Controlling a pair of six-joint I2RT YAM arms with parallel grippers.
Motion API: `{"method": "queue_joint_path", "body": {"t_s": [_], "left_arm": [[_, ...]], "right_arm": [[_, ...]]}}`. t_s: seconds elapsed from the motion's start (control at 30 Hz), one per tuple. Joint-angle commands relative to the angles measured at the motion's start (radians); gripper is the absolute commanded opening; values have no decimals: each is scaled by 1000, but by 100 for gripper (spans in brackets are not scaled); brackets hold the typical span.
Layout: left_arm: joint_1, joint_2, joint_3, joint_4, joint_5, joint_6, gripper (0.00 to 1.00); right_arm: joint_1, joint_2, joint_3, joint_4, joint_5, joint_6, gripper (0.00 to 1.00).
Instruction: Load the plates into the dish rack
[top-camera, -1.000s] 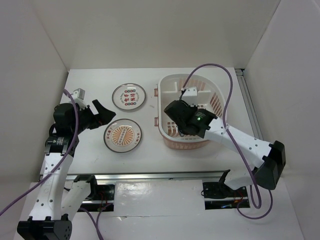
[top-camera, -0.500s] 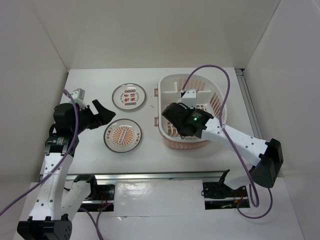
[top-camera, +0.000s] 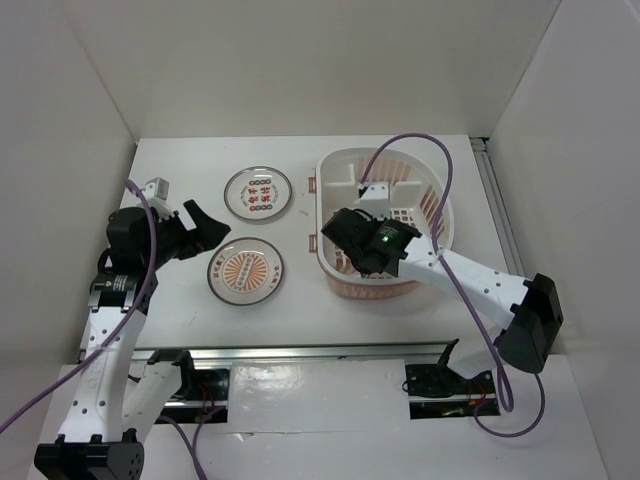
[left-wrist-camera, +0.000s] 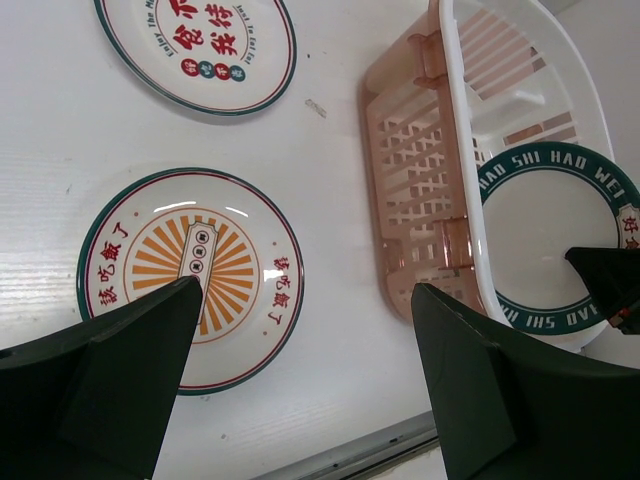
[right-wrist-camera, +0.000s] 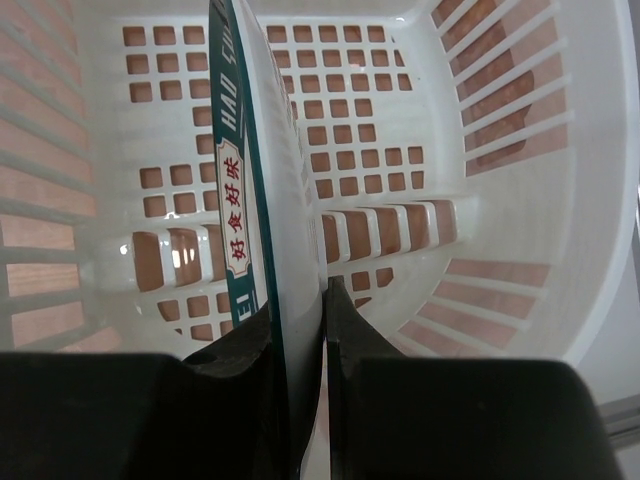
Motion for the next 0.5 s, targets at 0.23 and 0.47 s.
{"method": "queue_joint_path", "body": {"t_s": [0.23, 0.47], "left_arm": [[-2, -16, 5, 10, -23, 13, 100], [-2, -16, 5, 10, -23, 13, 100]], "right_arm": [[9, 15, -33, 91, 0, 3, 0], [9, 24, -52, 121, -27, 3, 9]]}}
